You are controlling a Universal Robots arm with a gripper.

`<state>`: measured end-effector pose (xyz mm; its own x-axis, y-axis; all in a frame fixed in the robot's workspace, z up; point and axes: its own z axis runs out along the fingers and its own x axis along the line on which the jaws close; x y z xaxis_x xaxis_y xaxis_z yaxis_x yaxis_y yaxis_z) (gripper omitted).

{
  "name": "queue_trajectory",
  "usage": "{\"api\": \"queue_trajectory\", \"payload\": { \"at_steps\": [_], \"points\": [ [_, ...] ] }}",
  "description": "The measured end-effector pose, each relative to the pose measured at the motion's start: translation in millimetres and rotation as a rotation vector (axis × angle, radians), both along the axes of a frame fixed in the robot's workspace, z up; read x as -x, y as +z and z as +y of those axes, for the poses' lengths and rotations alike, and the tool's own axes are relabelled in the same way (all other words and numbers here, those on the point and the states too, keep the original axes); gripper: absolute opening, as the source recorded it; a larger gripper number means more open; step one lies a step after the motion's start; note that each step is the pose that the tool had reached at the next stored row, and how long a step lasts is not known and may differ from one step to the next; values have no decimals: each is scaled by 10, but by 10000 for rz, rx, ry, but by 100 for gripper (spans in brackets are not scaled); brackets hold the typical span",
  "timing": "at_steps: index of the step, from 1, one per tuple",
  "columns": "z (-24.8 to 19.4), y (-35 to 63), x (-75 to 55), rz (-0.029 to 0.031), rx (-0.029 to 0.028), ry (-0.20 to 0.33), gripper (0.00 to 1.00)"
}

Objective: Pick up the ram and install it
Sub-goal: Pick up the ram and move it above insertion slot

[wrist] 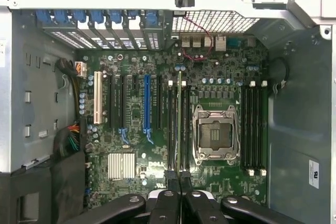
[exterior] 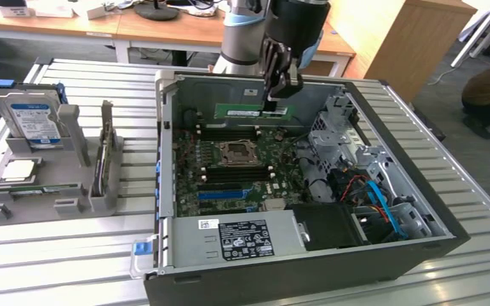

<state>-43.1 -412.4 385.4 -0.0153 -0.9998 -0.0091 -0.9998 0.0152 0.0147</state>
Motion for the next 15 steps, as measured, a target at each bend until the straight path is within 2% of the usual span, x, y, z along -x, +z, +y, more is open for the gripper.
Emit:
{"api": "queue_trajectory", "payload": {
  "at_steps": [15],
  "points": [
    [0,-122,0,-1,-1,0,12]
  ]
}}
